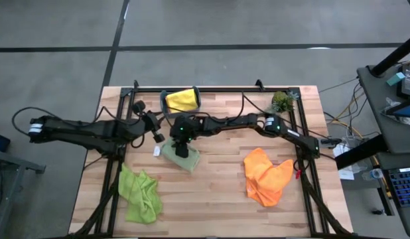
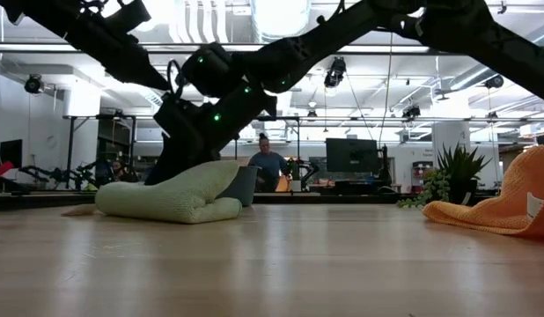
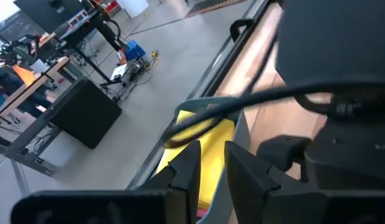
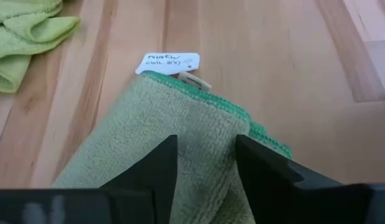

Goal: Fold microfiber towels
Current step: Fold the green microfiber towel

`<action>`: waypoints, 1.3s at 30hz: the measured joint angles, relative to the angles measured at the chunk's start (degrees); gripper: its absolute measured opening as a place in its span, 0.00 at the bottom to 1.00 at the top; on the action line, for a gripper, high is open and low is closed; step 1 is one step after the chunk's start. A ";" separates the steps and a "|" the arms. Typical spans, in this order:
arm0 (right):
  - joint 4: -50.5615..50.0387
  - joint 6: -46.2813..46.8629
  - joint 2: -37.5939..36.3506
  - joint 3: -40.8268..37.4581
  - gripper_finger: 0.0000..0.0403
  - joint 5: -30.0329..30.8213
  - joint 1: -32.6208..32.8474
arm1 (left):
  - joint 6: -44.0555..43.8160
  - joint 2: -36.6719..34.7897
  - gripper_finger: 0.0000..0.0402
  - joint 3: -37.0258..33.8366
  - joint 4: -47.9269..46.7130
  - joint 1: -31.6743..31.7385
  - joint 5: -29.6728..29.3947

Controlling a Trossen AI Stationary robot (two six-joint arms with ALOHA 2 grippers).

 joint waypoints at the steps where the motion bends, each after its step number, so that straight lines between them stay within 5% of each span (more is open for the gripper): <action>1: -0.08 0.00 -0.03 0.00 0.36 -0.02 0.00 | 0.00 0.33 0.14 0.00 -0.08 -0.02 0.02; 10: -1.06 -5.86 -0.03 -0.20 0.05 -0.66 0.20 | 0.39 3.80 0.14 -0.02 4.83 0.00 0.03; 21: -9.37 -10.33 -3.90 -0.17 0.02 -0.59 0.39 | -1.24 7.32 0.14 -2.58 4.37 1.32 5.26; 31: -16.53 -13.17 -6.78 -0.26 0.02 2.46 0.68 | -2.78 11.87 0.14 -8.22 10.24 6.56 21.71; 39: -21.75 -14.03 -7.31 -0.37 0.02 6.32 0.79 | -0.73 18.09 0.14 -8.92 13.58 9.08 25.64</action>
